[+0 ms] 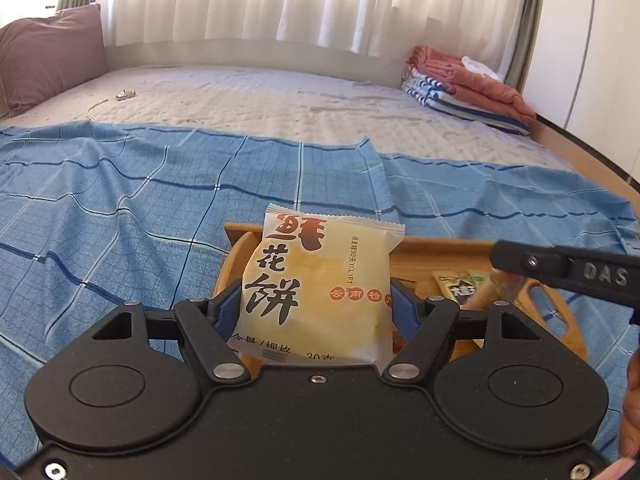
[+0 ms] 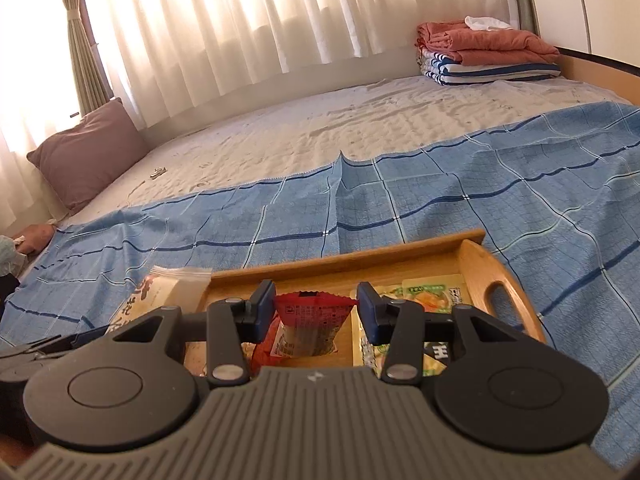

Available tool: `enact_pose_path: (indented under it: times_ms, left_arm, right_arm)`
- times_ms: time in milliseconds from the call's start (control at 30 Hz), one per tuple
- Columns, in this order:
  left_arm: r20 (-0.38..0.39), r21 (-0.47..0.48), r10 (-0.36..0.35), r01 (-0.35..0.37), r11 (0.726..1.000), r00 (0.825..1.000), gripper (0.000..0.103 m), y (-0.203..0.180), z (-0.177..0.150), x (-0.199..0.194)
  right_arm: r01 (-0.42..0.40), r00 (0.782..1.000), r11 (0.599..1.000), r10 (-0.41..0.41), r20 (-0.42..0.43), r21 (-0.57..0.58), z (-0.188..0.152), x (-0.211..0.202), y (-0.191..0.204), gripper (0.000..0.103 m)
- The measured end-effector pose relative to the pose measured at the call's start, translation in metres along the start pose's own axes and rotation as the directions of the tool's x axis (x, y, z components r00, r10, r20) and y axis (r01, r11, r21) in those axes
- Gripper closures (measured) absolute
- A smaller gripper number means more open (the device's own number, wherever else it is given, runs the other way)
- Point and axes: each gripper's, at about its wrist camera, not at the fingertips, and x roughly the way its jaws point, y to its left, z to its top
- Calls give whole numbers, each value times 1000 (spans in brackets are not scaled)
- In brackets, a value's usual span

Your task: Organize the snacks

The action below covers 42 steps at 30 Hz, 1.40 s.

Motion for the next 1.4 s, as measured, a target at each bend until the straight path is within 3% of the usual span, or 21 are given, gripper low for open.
enact_pose_path:
  times_ms: [267, 500, 967, 1167, 1400]
  left_arm:
    - [-34, -23, 16, -17, 1000, 999, 31, 6, -3, 43]
    - [-61, 0, 13, -13, 1000, 998, 31, 6, -17, 56]
    - [-95, -1, 28, -28, 1000, 995, 27, 2, -23, 50]
    - [-72, -4, 11, -11, 1000, 997, 18, 8, -23, 26]
    - [-15, 87, 3, -1, 996, 1000, 12, -2, -27, -22]
  right_arm:
    - [69, 997, 997, -70, -24, -24, -9, 48, 10, 55]
    - [53, 998, 995, -56, -27, -87, -28, 44, 14, 55]
    - [44, 996, 998, -46, -72, -39, -48, 41, 8, 51]
    - [48, 998, 999, -49, -41, -13, -46, 25, 4, 25]
    - [43, 999, 999, -43, 10, -27, -43, -13, 0, 16]
